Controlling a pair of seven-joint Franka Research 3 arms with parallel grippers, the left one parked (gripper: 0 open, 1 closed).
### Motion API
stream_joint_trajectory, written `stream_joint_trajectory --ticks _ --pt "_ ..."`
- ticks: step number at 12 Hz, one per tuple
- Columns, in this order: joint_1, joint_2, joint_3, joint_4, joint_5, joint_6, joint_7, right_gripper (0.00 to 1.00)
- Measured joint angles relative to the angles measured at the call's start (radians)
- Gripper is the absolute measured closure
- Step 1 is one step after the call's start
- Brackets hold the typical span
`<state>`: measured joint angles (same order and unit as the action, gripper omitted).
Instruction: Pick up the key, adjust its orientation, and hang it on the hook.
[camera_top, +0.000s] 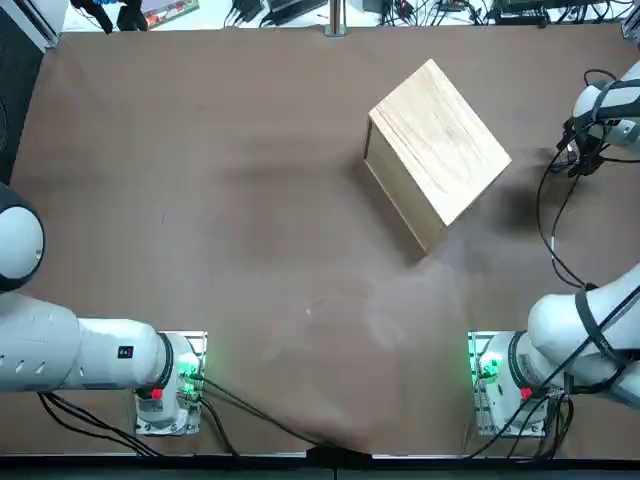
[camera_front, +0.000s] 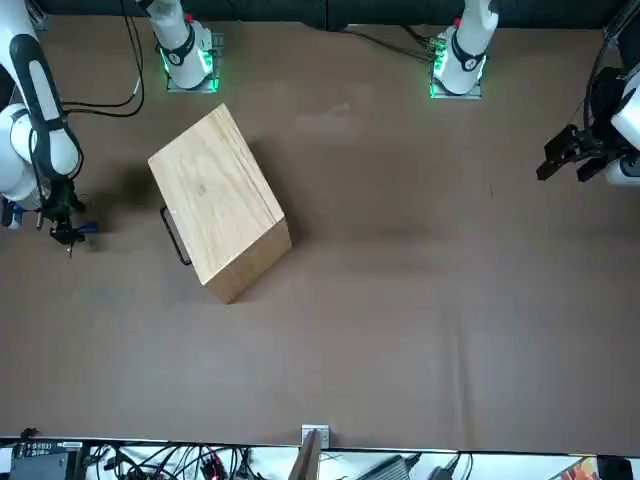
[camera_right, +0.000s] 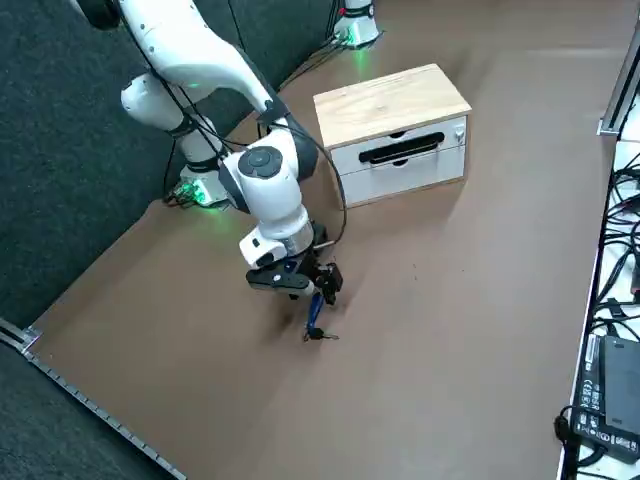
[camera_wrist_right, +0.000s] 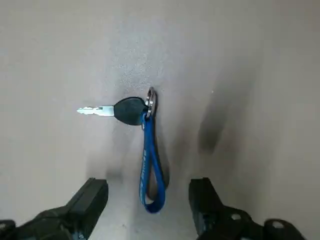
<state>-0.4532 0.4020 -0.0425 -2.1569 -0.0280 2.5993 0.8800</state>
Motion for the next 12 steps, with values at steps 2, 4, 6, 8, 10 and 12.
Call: stream_joint_trajectory --ticks 2,4,6,8,10,12 --pt "0.000 0.014 0.001 -0.009 0.000 0.034 0.000 0.01" --pt "-0.001 0.028 0.001 -0.023 0.000 0.065 0.000 0.01" --pt "-0.001 0.038 0.001 -0.031 0.000 0.079 0.000 0.01" --pt "-0.001 0.039 0.002 -0.033 0.000 0.081 0.000 0.01" --pt "-0.001 0.038 0.002 -0.033 0.000 0.081 0.000 0.01" --pt "-0.001 0.038 0.003 -0.033 0.000 0.081 0.000 0.02"
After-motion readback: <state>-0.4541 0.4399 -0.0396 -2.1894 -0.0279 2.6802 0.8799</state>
